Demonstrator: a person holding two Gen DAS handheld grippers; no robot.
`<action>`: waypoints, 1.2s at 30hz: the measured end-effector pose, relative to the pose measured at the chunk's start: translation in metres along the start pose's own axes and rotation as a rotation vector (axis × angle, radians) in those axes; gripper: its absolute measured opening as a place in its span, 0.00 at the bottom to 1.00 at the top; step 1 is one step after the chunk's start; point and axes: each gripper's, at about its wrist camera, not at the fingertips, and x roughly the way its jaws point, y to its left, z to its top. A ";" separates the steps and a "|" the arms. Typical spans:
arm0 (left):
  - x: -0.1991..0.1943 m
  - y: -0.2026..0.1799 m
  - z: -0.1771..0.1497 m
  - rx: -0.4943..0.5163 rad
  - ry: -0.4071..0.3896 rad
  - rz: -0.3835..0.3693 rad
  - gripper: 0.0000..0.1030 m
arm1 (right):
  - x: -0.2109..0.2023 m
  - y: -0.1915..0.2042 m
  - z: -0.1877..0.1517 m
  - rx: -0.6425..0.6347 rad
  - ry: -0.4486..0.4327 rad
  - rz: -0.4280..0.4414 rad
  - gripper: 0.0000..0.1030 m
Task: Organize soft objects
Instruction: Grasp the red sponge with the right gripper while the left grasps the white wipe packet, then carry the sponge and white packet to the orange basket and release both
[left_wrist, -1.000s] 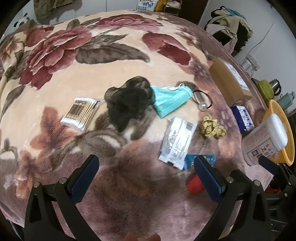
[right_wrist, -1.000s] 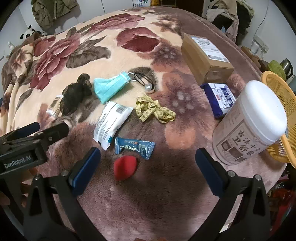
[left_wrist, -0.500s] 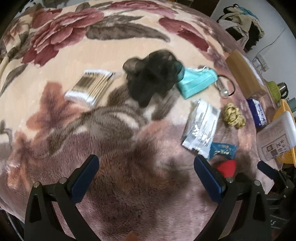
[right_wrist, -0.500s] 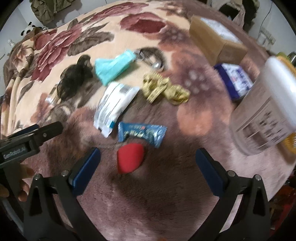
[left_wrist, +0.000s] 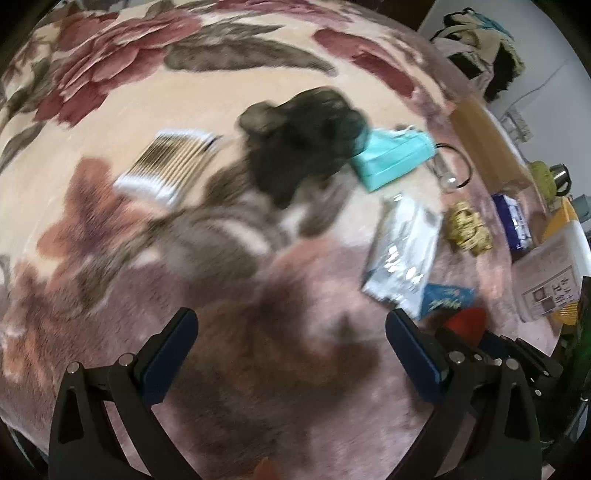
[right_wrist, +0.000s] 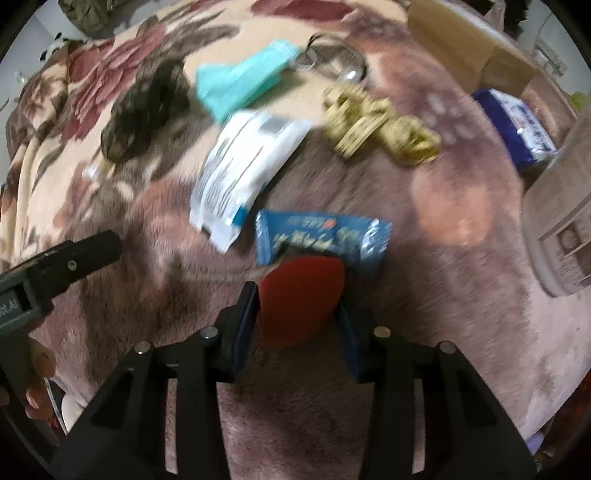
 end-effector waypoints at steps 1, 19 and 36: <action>0.001 -0.007 0.004 0.010 -0.004 -0.004 0.98 | -0.002 -0.004 0.003 0.007 -0.005 -0.002 0.40; 0.069 -0.083 0.042 0.153 0.091 0.015 0.44 | -0.002 -0.025 0.019 -0.016 -0.005 -0.037 0.41; 0.020 -0.026 0.002 0.075 0.073 0.012 0.43 | -0.004 0.007 0.008 -0.065 -0.005 -0.036 0.41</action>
